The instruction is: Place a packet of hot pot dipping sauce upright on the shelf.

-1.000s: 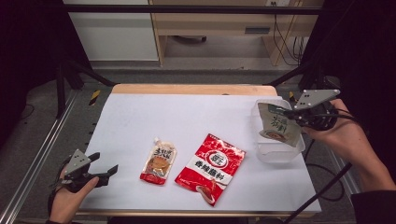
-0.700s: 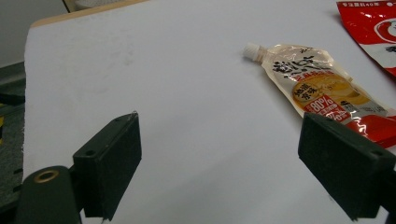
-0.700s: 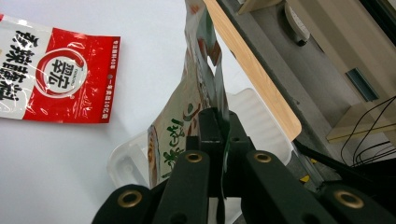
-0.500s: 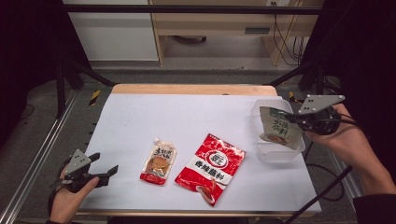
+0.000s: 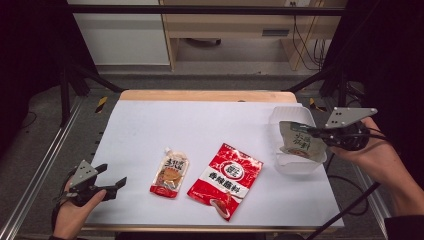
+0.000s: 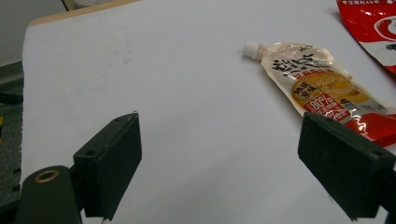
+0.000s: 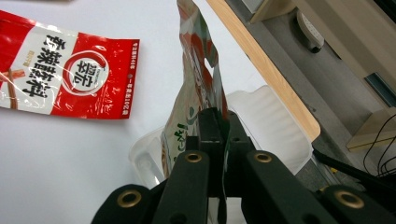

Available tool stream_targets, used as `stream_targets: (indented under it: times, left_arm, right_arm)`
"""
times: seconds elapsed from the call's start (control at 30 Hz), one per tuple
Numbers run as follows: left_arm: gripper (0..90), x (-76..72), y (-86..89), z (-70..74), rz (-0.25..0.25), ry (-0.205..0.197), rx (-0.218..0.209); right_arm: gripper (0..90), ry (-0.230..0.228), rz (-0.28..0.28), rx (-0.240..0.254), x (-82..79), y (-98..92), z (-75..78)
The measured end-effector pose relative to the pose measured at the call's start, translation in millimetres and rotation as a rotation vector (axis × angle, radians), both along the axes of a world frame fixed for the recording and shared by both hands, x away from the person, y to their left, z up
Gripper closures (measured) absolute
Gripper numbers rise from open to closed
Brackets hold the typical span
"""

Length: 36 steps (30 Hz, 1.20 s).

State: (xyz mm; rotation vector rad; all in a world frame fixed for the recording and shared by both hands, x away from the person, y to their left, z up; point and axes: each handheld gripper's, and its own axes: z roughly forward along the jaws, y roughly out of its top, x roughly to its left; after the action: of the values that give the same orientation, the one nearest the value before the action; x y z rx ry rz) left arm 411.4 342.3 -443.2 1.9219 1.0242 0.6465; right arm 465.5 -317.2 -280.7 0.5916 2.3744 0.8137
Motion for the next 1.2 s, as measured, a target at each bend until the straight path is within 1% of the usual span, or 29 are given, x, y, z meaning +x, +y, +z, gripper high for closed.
stream_targets:
  times: [0.03, 0.33, 0.6, 0.73, 0.87, 0.97, 1.13, 1.2]
  left_arm:
    - [13.4, 0.2, -0.4, -0.4, 0.001, 0.003, -0.002]
    - [13.6, 0.6, -0.7, -0.4, -0.003, 0.007, -0.001]
    - [13.7, 0.7, -1.3, -0.9, -0.005, 0.009, 0.000]
    - [13.8, 1.2, -1.3, -0.9, -0.008, 0.007, 0.009]
    - [13.8, 0.7, -1.5, -0.8, -0.007, 0.008, 0.005]
    - [13.8, 1.1, -1.1, -0.9, -0.006, 0.008, 0.007]
    - [13.8, 1.3, -2.3, -1.1, -0.008, 0.009, 0.009]
    - [13.8, 1.1, -2.7, -0.9, -0.008, 0.009, 0.008]
  right_arm:
    - [90.0, 0.002, 0.005, 0.011, -1.7, -1.7, 0.1]
    - [89.8, 0.015, 0.018, 0.039, -6.3, -7.0, 1.8]
    - [89.7, 0.030, 0.020, 0.059, -6.4, -11.4, 1.6]
    - [89.6, 0.039, 0.027, 0.066, -6.1, -11.4, 1.0]
    - [89.6, 0.041, 0.033, 0.068, -4.1, -11.7, 0.7]
    - [89.7, 0.043, 0.035, 0.085, -4.1, -13.6, 1.5]
    - [89.8, 0.055, 0.051, 0.094, -6.4, -17.0, 4.0]
    - [89.9, 0.063, 0.051, 0.107, -5.2, -18.9, 3.7]
